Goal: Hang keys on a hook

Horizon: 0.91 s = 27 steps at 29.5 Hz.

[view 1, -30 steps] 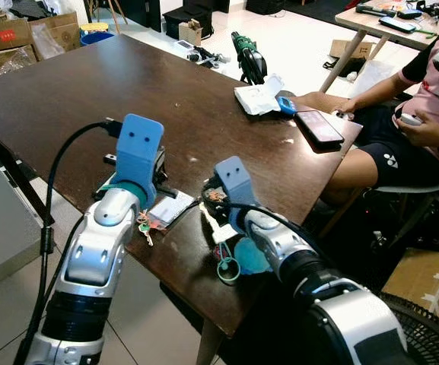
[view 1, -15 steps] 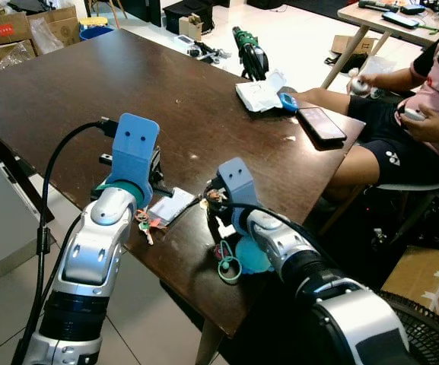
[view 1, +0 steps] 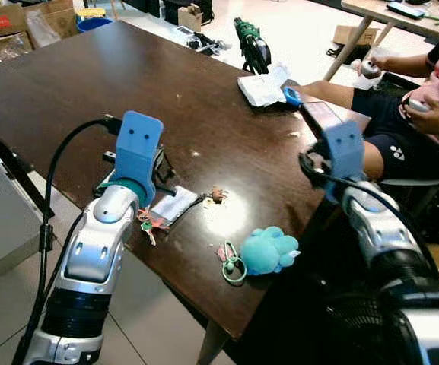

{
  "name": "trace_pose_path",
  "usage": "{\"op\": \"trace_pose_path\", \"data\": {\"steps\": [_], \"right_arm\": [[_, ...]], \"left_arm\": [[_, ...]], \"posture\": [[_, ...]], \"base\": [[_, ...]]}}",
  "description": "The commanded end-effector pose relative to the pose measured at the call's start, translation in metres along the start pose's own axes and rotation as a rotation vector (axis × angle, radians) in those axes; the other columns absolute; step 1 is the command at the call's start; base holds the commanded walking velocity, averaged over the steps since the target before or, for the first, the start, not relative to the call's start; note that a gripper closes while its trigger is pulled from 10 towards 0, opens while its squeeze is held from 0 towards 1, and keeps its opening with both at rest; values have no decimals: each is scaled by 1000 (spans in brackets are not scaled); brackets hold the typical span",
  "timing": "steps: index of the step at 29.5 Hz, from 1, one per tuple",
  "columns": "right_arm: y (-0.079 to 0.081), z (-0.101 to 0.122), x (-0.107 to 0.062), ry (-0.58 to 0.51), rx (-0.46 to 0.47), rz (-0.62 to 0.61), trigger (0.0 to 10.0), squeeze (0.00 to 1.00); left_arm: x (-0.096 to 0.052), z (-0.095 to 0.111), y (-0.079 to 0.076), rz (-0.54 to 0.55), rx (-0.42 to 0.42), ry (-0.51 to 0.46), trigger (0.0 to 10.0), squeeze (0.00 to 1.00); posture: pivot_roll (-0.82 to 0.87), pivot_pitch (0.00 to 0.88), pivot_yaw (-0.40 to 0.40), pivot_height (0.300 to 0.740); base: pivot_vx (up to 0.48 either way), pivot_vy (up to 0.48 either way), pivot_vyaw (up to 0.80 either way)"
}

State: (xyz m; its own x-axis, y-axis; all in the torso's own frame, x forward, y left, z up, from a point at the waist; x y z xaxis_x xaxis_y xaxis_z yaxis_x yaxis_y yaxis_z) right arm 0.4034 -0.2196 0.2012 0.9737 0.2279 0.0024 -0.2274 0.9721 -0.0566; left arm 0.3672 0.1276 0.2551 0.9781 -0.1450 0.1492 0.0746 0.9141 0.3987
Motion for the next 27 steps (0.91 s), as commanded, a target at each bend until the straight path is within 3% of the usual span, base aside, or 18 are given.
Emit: {"op": "trace_pose_path", "data": {"steps": [1,2,5,8,11,18,27], "right_arm": [[5,4,-3,-19,28,58,10000,1000],[13,5,-8,-33,45,131,10000,1000],[13,5,-8,-33,45,131,10000,1000],[33,8,-22,-61,58,300,10000,1000],[43,9,-32,-77,74,374,10000,1000],[53,-9,-52,-23,98,448,10000,1000],[52,-32,-53,52,126,445,10000,1000]], "left_arm": [[0,-4,-3,-14,-5,9,10000,0],[1,-4,-4,-15,-5,9,10000,0],[1,-4,-4,-15,-5,9,10000,0],[0,-5,-2,-14,-4,10,10000,0],[0,-6,-1,-11,-4,10,10000,0],[5,-3,-2,-12,-4,-5,10000,0],[9,1,-2,-14,1,-23,10000,0]], "posture": [[28,118,85,740],[27,113,82,740],[27,113,82,740],[30,106,80,740],[27,94,77,740],[19,74,71,740],[24,47,66,740]], "base": [[0,0,0],[0,0,0],[0,0,0],[0,0,0],[0,0,0],[0,0,0],[0,0,0]]}}
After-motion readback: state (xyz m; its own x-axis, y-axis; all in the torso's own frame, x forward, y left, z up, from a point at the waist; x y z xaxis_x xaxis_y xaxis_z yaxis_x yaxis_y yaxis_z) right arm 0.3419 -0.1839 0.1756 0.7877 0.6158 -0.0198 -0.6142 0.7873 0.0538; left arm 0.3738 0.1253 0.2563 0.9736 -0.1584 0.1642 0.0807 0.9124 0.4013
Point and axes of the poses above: a point about 5 cm out from each wrist's last joint towards the gripper, its own x axis pointing out of the wrist towards the gripper, its own z axis along the axis of the wrist's last joint, y = z × x, the point moved 2 cm from there along x, pointing out of the wrist towards the gripper, and after that the axes turned 12 degrees about x, right-handed, at the moved point
